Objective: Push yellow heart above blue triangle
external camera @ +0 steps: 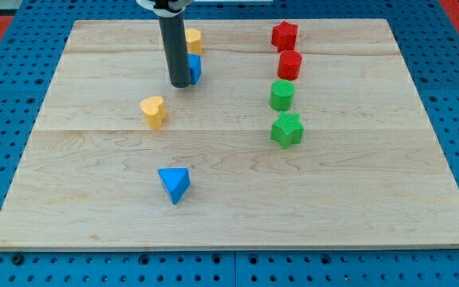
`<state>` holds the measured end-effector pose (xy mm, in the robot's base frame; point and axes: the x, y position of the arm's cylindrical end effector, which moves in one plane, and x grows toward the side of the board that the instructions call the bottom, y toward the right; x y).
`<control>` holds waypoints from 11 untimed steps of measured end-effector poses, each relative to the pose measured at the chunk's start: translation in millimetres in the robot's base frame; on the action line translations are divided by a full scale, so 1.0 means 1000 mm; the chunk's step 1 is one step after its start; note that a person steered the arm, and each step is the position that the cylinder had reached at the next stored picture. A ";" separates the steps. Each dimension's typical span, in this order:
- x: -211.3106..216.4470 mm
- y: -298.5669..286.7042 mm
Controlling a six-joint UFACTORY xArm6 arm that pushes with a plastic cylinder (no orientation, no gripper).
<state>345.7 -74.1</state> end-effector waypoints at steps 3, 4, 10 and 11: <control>0.073 0.045; 0.126 -0.003; 0.079 -0.035; 0.071 -0.035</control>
